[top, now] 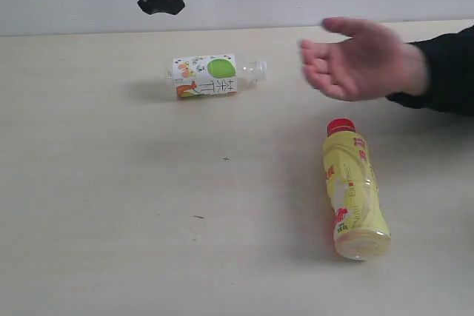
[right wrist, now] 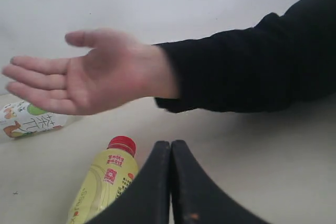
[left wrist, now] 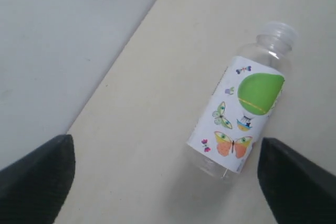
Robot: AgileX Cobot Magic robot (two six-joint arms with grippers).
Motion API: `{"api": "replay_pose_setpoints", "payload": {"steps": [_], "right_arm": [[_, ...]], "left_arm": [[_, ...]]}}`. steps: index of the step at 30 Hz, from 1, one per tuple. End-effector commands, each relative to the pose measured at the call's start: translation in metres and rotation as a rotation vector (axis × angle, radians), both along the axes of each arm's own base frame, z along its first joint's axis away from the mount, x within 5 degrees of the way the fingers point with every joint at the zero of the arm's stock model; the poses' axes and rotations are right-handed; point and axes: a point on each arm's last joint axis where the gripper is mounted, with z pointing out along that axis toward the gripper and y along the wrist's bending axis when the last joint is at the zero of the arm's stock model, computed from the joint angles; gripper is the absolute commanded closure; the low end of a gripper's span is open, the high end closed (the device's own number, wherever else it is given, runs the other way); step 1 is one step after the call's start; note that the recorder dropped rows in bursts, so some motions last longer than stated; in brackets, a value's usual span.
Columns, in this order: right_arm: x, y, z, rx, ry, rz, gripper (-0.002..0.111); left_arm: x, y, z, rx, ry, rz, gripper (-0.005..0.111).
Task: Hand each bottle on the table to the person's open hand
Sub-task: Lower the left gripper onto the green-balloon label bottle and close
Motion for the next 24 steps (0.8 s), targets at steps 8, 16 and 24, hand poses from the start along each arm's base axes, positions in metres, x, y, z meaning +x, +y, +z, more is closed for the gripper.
{"api": "replay_pose_setpoints", "payload": {"steps": [8, 16, 24], "right_arm": [[0.000, 0.000, -0.001, -0.001, -0.007, -0.001, 0.108], [0.000, 0.000, -0.001, -0.001, -0.007, -0.001, 0.108], [0.000, 0.000, -0.001, -0.001, -0.007, -0.001, 0.108]], "left_arm": [[0.012, -0.037, -0.066, 0.284, 0.014, -0.215, 0.017], [0.018, -0.039, -0.099, 0.329, 0.057, -0.253, 0.017], [0.025, -0.043, -0.117, 0.308, 0.022, -0.244, 0.017]]}}
